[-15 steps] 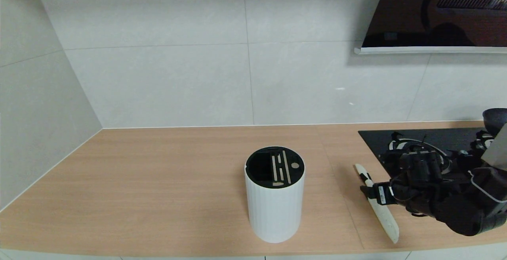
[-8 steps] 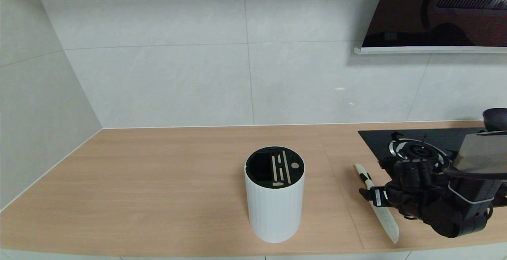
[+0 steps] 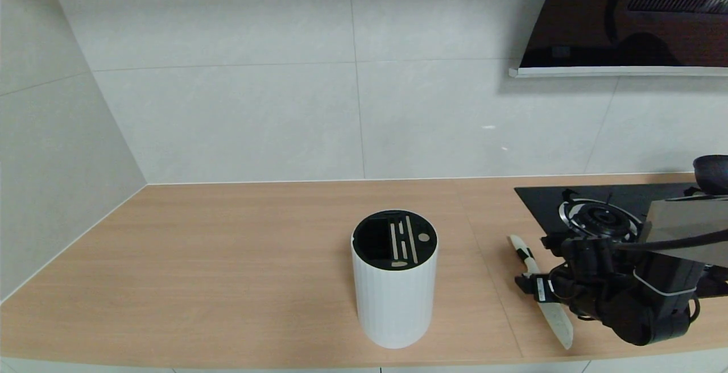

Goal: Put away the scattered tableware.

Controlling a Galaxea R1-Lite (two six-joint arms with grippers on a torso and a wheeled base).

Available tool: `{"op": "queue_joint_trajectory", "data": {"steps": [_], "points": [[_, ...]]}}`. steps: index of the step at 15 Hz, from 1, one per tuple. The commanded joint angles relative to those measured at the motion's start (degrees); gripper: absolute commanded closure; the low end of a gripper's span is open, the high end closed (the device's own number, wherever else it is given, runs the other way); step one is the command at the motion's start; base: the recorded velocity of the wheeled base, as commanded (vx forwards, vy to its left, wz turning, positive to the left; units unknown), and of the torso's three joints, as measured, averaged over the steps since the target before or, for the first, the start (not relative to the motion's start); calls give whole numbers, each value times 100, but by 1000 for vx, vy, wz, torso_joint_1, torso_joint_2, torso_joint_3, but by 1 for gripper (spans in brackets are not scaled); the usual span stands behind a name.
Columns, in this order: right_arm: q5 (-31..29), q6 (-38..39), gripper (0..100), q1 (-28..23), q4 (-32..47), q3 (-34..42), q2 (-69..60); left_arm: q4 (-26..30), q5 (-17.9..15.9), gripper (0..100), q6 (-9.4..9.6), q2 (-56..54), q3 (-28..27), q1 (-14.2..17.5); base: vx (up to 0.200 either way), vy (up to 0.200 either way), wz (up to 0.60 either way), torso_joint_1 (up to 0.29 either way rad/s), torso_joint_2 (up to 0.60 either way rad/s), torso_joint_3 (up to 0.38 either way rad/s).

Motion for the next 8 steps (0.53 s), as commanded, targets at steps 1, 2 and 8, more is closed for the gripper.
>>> {"op": "queue_joint_trajectory", "data": {"steps": [1, 2, 8], "points": [[1, -1, 0, 1, 0, -10, 42, -1, 3, 0, 2, 0, 0, 1, 0, 0, 0, 0, 0, 0], [1, -1, 0, 1, 0, -19, 51, -1, 3, 0, 2, 0, 0, 1, 0, 0, 0, 0, 0, 0], [1, -27, 0, 1, 0, -107, 130, -1, 3, 0, 2, 0, 0, 1, 0, 0, 0, 0, 0, 0]]}}
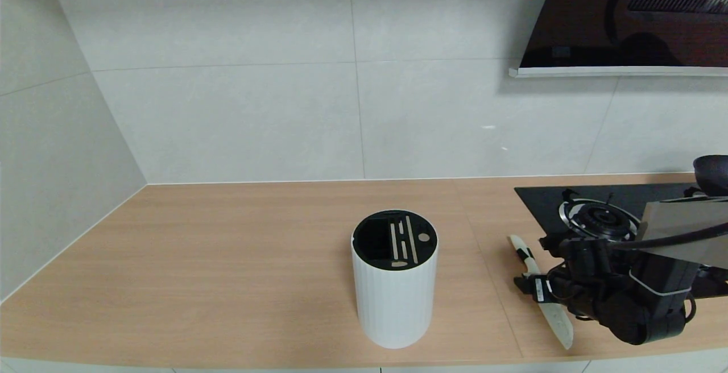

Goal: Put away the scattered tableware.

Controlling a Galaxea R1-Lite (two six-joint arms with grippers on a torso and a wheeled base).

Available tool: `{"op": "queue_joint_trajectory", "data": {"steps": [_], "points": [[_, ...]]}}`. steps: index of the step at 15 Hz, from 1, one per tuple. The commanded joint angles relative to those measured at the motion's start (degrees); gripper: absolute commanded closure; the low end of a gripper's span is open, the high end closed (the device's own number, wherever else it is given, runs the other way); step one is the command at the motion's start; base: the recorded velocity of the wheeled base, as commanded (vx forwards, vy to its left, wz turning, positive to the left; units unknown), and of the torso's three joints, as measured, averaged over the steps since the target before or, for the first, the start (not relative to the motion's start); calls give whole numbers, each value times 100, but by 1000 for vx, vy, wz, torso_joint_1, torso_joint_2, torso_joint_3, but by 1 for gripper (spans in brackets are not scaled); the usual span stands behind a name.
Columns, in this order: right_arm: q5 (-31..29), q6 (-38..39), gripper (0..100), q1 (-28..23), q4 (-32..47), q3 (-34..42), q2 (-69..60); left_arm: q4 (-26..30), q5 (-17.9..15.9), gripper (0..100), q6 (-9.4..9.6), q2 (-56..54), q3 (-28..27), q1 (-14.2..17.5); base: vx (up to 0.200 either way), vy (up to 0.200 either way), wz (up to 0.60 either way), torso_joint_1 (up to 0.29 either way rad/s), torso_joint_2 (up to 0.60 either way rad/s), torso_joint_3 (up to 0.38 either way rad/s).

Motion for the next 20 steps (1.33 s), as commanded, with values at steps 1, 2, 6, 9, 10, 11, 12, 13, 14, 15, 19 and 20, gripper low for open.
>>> {"op": "queue_joint_trajectory", "data": {"steps": [1, 2, 6, 9, 10, 11, 12, 13, 14, 15, 19, 20], "points": [[-8, 1, 0, 1, 0, -8, 9, -1, 2, 0, -7, 0, 0, -5, 0, 0, 0, 0, 0, 0], [1, -8, 0, 1, 0, -8, 27, -1, 2, 0, 2, 0, 0, 4, 0, 0, 0, 0, 0, 0], [1, -8, 100, 1, 0, -17, 71, -1, 2, 0, -7, 0, 0, 4, 0, 0, 0, 0, 0, 0], [1, -8, 100, 1, 0, -17, 62, -1, 2, 0, -7, 0, 0, 4, 0, 0, 0, 0, 0, 0], [-8, -8, 100, 1, 0, -17, 62, -1, 2, 0, -7, 0, 0, 4, 0, 0, 0, 0, 0, 0], [1, -8, 100, 1, 0, -8, 53, -1, 2, 0, -7, 0, 0, 4, 0, 0, 0, 0, 0, 0], [1, -8, 100, 1, 0, -8, 45, -1, 2, 0, -7, 0, 0, 4, 0, 0, 0, 0, 0, 0], [-8, -8, 100, 1, 0, 0, 18, 7, 2, 0, 2, 0, 0, 4, 0, 0, 0, 0, 0, 0], [-8, -8, 100, 1, 0, 9, 1, -1, 2, 0, 2, 0, 0, 4, 0, 0, 0, 0, 0, 0], [-105, -16, 100, 1, 0, 53, -228, 7, 2, 0, 37, 0, 0, 4, 0, 0, 0, 0, 0, 0], [-193, 10, 100, 36, 26, 378, -1740, 7, 2, 0, 63, 0, 0, 4, 0, 0, 0, 0, 0, 0], [-193, 10, 100, 63, 35, 440, -1933, 7, 2, 0, 63, 0, 0, 4, 0, 0, 0, 0, 0, 0]]}}
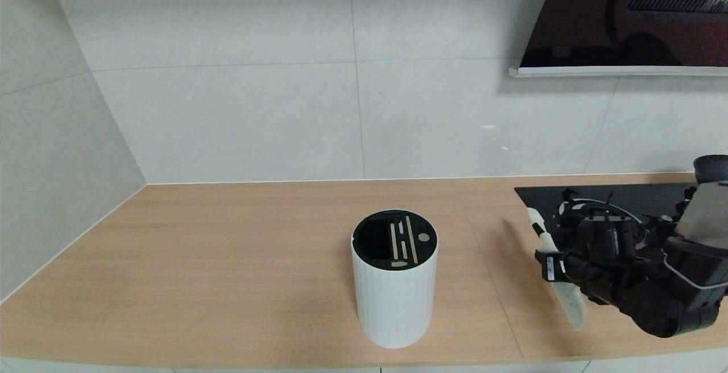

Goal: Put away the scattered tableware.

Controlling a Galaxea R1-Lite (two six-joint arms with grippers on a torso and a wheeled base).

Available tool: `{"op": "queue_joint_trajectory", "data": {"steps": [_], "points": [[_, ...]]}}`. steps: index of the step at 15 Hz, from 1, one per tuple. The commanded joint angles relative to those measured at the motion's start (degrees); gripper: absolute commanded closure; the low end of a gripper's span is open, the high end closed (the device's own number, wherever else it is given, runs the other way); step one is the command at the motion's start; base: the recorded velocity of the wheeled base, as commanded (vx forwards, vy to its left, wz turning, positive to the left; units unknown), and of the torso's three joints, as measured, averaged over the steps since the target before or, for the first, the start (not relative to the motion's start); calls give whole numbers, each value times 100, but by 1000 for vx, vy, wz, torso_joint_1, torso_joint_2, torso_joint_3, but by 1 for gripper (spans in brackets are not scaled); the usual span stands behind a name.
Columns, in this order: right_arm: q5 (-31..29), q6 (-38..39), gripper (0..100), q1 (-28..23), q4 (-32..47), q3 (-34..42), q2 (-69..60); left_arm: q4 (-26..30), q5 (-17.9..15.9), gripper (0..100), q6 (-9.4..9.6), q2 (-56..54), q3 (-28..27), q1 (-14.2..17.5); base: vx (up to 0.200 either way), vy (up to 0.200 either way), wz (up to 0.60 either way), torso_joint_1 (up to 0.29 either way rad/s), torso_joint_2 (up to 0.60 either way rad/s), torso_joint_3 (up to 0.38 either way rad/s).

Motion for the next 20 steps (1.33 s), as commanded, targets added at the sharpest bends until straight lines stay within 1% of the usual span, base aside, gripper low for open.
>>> {"op": "queue_joint_trajectory", "data": {"steps": [1, 2, 4, 5, 7, 8, 9, 10, 11, 12, 13, 14, 15, 16, 17, 18, 19, 20], "points": [[-12, 9, 100, 111, 0, 194, -913, 0, 3, 0, 0, 0, 0, 1, 0, 0, 0, 0, 0, 0], [5, 0, 100, 173, 0, 370, -1194, 0, 3, 0, 8, 0, 0, 1, 0, 0, 0, 0, 0, 0], [49, -26, 100, 182, -9, 440, -1264, 0, 3, 0, 26, 0, 0, 1, 0, 0, 0, 0, 0, 0], [58, -158, 100, 182, -18, 466, -1291, -44, -5, 0, 8, 0, -35, 1, 0, 0, 0, 0, 0, 0], [41, -220, 100, 190, -27, 475, -1554, -79, -23, 0, -9, 0, -387, 1, 0, 0, 0, 0, 0, 0], [32, -220, 100, 252, -9, 458, -1730, -44, -93, 0, -9, 0, -589, -7, 0, 0, 0, 0, 0, 0], [14, -229, 100, 331, 17, 414, -1906, 123, -383, 0, -9, 53, -853, -7, 0, 0, 0, 0, 0, 0], [14, -229, 100, 392, 87, 299, -2055, 475, -796, 0, 0, 334, -1239, -25, 0, 0, 0, 0, 0, 0], [14, -220, 100, 489, 193, 80, -2196, 888, -1350, 0, 0, 896, -1854, -25, 0, 0, 0, 0, 0, 0], [14, -220, 100, 559, 219, -246, -2257, 1116, -1904, 0, 0, 1591, -2522, -25, 0, 0, 0, 0, 0, 0], [5, -229, 100, 639, 325, -571, -2275, 1125, -2335, 0, 0, 2232, -3032, -25, 0, 0, 0, 0, 0, 0], [5, -229, 100, 691, 720, -922, -2328, 1116, -2862, 0, 0, 2936, -3595, -34, 0, 0, 0, 0, 0, 0], [41, -211, 100, 770, 1230, -1221, -2424, 1116, -3301, 0, 0, 3489, -4069, -34, 0, 0, 0, 0, 0, 0], [49, -193, 100, 849, 1485, -1371, -2486, 1099, -3653, 0, -27, 4096, -4447, -34, 0, 0, 0, 0, 0, 0], [32, -176, 100, 1096, 1951, -1801, -2556, 1028, -3697, 0, -115, 4456, -4570, -42, 0, 0, 0, 0, 0, 0], [-21, -167, 100, 1333, 2170, -2030, -2591, 756, -3723, 0, -326, 4931, -4641, -192, 0, 0, 0, 0, 0, 0], [-56, -158, 100, 1509, 2293, -2082, -2670, 475, -3714, 0, -519, 5326, -4649, -438, 0, 0, 0, 0, 0, 0], [-56, -150, 100, 1781, 2469, -1977, -2846, -9, -3697, 0, -853, 5845, -4632, -649, 0, 0, 0, 0, 0, 0]]}}
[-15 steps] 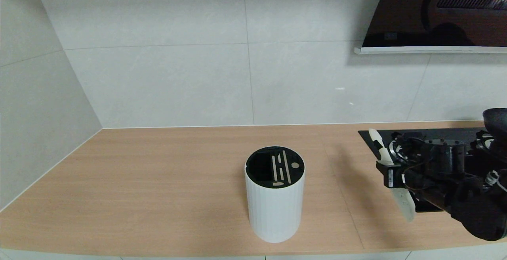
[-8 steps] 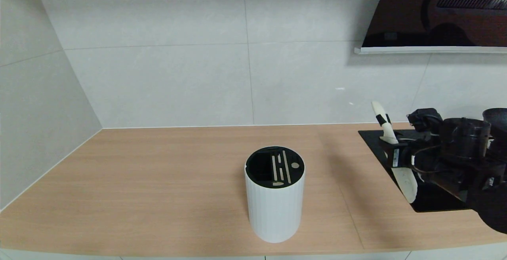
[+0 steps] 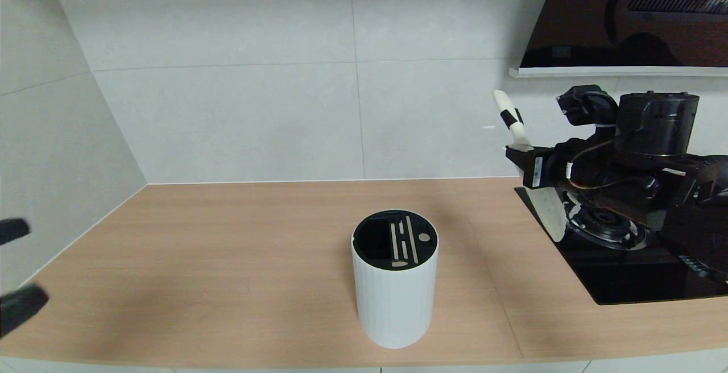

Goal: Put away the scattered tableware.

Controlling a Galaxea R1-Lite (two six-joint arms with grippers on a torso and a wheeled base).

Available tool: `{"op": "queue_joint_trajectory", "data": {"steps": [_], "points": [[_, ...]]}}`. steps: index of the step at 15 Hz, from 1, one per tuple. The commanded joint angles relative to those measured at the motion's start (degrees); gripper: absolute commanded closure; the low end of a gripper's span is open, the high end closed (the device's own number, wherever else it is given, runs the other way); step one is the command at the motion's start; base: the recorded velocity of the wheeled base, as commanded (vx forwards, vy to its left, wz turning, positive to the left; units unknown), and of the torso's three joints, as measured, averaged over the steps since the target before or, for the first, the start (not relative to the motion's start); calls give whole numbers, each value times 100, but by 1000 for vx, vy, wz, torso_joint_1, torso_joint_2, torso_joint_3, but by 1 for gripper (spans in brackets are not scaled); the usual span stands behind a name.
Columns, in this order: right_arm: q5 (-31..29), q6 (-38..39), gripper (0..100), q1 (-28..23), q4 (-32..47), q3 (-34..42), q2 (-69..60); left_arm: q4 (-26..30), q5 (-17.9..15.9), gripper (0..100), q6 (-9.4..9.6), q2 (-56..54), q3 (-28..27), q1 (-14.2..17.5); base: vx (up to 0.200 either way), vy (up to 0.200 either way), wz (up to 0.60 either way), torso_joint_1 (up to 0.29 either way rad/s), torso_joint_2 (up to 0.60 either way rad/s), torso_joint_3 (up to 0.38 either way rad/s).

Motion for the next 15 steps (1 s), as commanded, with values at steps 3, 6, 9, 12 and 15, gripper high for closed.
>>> {"op": "queue_joint_trajectory", "data": {"steps": [3, 6, 9, 12, 15], "points": [[-21, 63, 100, 788, 205, 134, -424, -1614, -185, 0, -1017, 2241, 37, -1003, 0, 0, 0, 0, 0, 0], [-144, 89, 100, 1201, 188, 327, -433, -2616, -176, 0, -1606, 2593, 362, -1337, 0, 0, 0, 0, 0, 0], [-566, 124, 100, 1913, 135, 538, -354, -2800, -158, 0, -1694, 3068, 441, -1733, 0, 0, 0, 0, 0, 0], [-566, 335, 100, 2229, 91, 547, -362, -3003, -132, 0, -2468, 3164, 415, -1970, 0, 0, 0, 0, 0, 0], [-566, 617, 100, 2642, -41, 494, -327, -4163, -123, 0, -3601, 3656, 502, -2110, 0, 0, 0, 0, 0, 0]]}}
